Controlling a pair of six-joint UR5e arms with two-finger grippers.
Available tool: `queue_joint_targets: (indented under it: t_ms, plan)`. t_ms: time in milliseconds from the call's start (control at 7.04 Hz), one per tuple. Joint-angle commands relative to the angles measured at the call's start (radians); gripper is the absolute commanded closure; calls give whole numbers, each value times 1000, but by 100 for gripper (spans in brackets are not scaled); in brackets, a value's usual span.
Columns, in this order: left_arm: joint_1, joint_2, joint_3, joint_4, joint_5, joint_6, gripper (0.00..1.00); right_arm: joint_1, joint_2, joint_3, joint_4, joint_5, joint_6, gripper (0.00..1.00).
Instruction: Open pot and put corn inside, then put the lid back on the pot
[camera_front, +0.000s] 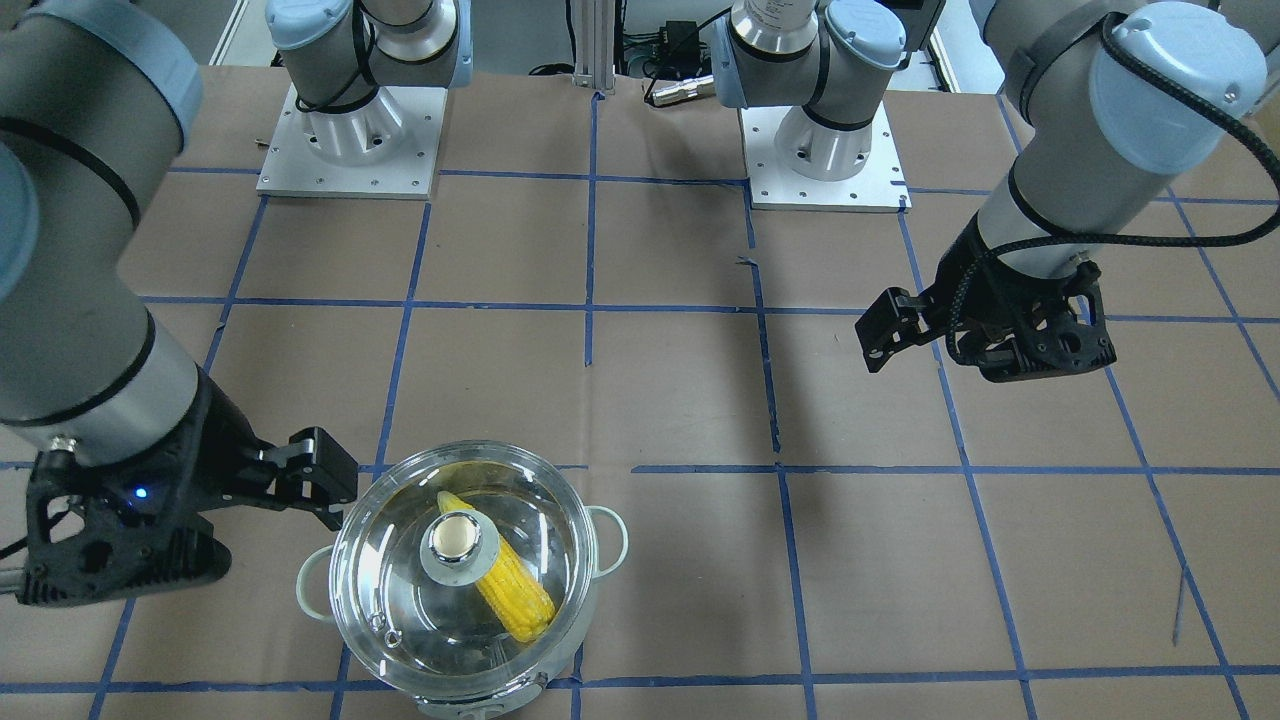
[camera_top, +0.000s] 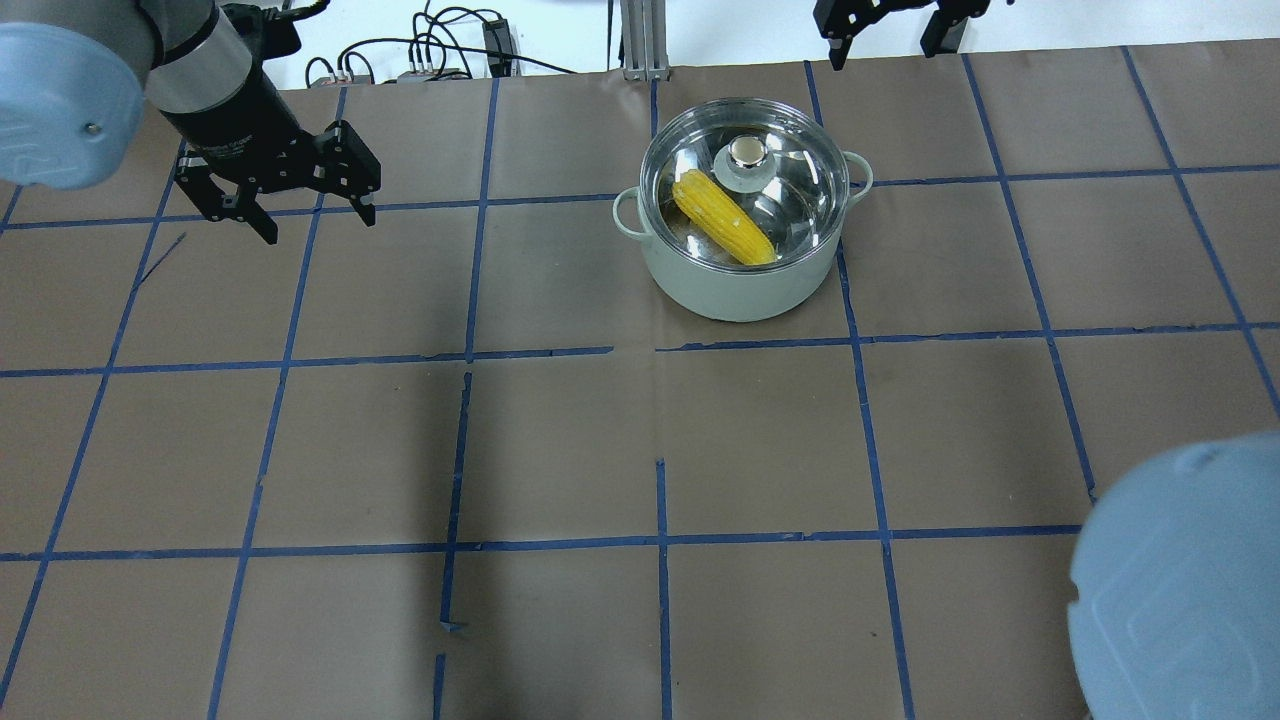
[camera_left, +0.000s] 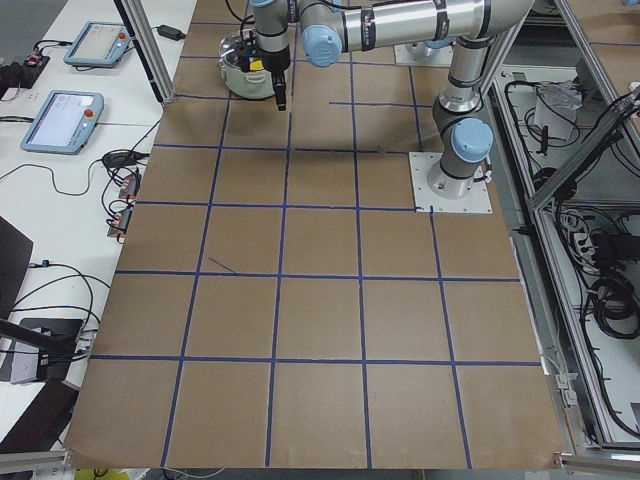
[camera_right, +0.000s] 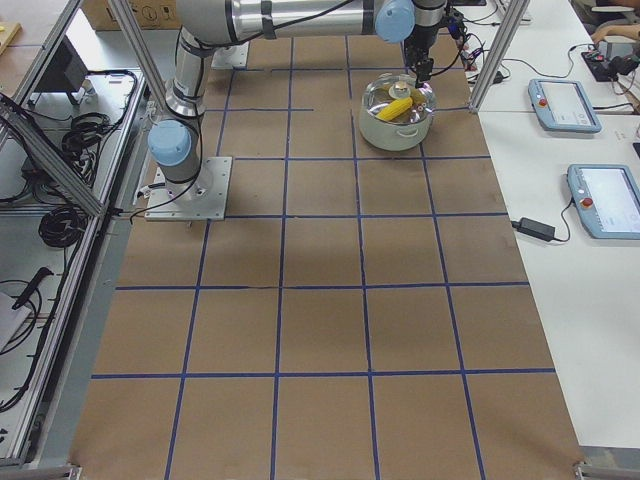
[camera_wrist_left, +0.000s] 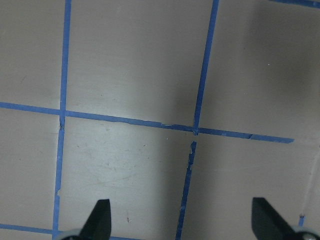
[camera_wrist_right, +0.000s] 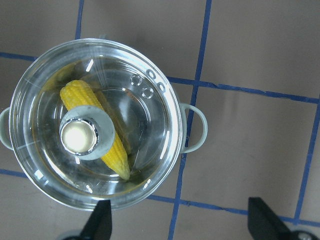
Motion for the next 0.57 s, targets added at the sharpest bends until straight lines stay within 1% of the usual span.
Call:
queue_joint_targets:
  t_ms: [0, 284, 426]
  plan:
    - [0, -2, 0, 4, 0, 0, 0, 0, -162, 180, 5, 2, 7, 4]
    - [0, -4, 0, 4, 0, 0, 0, 3, -274, 300, 3, -6, 10, 4]
    - [0, -4, 0, 4, 0, 0, 0, 3, -299, 324, 96, -11, 9, 2]
